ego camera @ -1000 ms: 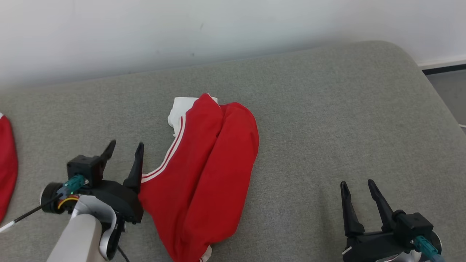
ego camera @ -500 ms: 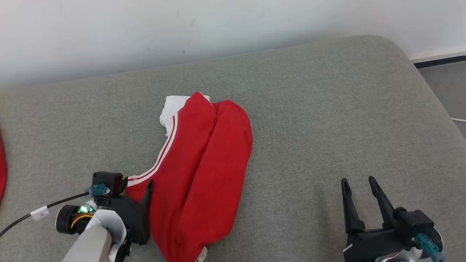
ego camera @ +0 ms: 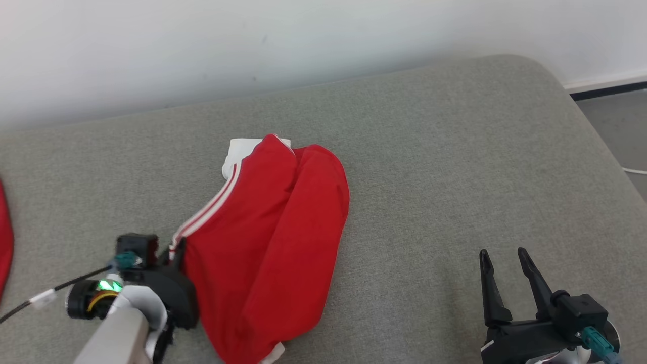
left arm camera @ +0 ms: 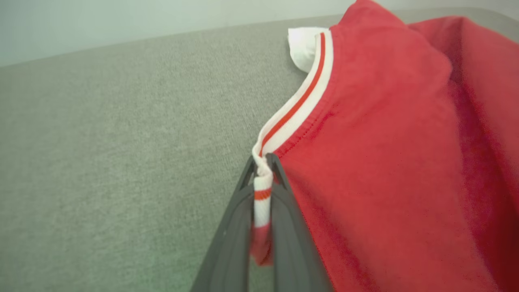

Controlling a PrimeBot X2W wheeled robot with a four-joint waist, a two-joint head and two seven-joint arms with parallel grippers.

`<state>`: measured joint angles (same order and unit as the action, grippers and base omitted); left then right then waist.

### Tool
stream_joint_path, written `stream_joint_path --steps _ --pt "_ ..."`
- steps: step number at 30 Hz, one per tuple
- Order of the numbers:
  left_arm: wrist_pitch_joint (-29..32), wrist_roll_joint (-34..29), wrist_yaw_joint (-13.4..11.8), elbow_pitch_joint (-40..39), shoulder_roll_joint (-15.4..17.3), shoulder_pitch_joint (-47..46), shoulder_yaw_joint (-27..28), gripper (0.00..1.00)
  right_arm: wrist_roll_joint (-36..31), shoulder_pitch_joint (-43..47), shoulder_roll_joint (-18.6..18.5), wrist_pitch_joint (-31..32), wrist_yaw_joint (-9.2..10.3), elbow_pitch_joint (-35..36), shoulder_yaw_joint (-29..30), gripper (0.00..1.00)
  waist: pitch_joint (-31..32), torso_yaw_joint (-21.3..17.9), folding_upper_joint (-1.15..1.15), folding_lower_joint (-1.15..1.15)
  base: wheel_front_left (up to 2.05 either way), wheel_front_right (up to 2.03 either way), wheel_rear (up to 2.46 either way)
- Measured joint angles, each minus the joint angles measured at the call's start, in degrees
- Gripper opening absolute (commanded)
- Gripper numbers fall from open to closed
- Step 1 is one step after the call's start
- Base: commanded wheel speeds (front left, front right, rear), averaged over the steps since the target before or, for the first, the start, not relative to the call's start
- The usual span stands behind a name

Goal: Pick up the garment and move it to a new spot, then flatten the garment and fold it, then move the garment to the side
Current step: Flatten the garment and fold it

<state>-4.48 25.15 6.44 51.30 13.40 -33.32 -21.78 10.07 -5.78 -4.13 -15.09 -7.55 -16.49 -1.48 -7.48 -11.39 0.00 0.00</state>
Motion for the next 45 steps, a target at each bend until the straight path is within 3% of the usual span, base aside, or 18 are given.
stream_joint_path --steps 5,11,17,18,19,20,27,33,45 --pt "-5.44 1.86 -2.35 -1.72 2.52 -0.90 3.69 0.00 -0.04 0.50 0.05 -0.01 0.00 0.10 0.60 1.00 1.03 1.49 0.00 0.00 0.00 0.00 0.00" --pt "-7.12 4.38 -4.98 -5.44 6.61 3.49 8.08 0.00 -0.29 1.20 0.19 -0.01 0.00 0.41 1.41 1.00 2.38 3.58 0.00 -0.01 0.00 0.00 0.00" --pt "-7.93 6.59 -6.80 -9.05 6.57 11.67 9.65 0.00 -0.42 1.71 0.37 -0.01 0.00 0.29 1.07 1.00 3.37 4.76 0.00 -0.01 0.00 0.00 0.00" --pt "-8.13 6.62 -6.98 -9.81 6.39 12.40 9.57 0.29 -0.42 1.89 0.42 -0.01 0.00 0.22 0.90 1.00 3.51 4.88 0.00 -0.01 0.00 0.00 0.00" --pt "-8.53 6.59 -7.14 -10.68 6.27 13.00 9.57 0.89 -0.43 2.02 0.46 -0.01 0.00 0.13 0.79 1.00 3.67 4.99 0.00 0.00 0.00 0.00 0.00" --pt "-9.07 6.35 -7.56 -11.74 6.12 13.51 9.62 1.00 -0.52 2.11 0.48 -0.01 0.00 0.09 0.74 1.00 3.87 5.11 0.00 0.00 0.00 0.00 0.00" --pt "-10.50 2.14 -9.20 -24.90 4.56 17.47 12.11 1.00 -0.64 2.27 0.37 0.00 0.00 0.43 0.36 1.00 5.50 6.42 0.00 -0.01 0.00 0.00 0.00" --pt "-10.57 -3.65 -9.70 -38.15 0.90 24.55 14.71 1.00 -0.66 2.57 0.25 -0.01 0.00 0.45 -0.24 1.00 6.93 7.85 0.00 -0.01 0.00 0.00 0.00" --pt "-10.57 -11.01 -5.54 -50.41 -4.03 36.10 18.40 1.00 -0.55 3.68 0.24 -0.01 0.00 0.97 -1.07 1.00 8.24 9.57 0.00 -0.01 0.00 0.00 0.00"
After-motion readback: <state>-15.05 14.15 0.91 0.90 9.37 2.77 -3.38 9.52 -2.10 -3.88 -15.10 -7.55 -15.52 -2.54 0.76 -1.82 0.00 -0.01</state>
